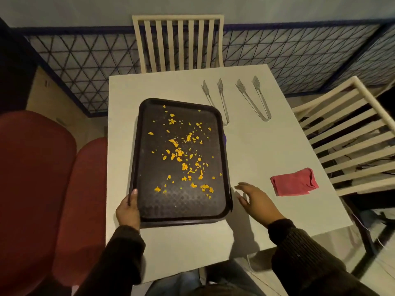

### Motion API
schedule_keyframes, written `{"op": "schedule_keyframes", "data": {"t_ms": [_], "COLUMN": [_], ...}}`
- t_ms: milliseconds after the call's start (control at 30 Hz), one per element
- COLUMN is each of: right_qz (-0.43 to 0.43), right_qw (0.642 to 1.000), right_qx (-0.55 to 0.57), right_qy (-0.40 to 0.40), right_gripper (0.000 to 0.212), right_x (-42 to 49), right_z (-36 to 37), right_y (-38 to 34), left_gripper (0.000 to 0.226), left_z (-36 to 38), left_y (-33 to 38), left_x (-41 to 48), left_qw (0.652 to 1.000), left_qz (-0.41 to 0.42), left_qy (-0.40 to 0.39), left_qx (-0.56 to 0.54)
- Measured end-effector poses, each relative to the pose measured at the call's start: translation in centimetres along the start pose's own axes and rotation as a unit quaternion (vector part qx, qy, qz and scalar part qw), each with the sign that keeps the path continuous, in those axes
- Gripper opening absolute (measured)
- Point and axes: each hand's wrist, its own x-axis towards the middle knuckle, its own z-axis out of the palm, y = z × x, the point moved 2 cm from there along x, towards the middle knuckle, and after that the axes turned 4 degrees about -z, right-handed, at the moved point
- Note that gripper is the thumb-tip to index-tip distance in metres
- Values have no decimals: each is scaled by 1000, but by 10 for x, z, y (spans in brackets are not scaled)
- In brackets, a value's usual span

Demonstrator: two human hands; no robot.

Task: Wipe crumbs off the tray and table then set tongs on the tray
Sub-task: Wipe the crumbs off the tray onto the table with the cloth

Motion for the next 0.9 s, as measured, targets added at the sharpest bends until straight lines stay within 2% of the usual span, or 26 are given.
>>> {"op": "schedule_keyframes", "data": {"t_ms": [267,567,733,900], "right_qz": [-9,0,-34,-66], "right_qw": [1000,996,992,989], "right_qx": [16,82,106,122], "right_qy": [-22,-30,-60,-53], "right_gripper": [33,29,31,44], "right_x": [-42,-102,-121,-123], "right_z": [5,32,58,79], "right_y": [52,109,104,86], "left_gripper": [44,45,44,42], "left_z": [4,26,23,12], "left_y": [-43,-67,-68,-63], "left_x": [-75,-145,-170,-177], "left_qw": [999,1000,1000,999], "left_qz": [-25,-24,-16,-10], "left_qy": [-32,-5,19,34], "left_qx": [6,-7,-16,-7]}}
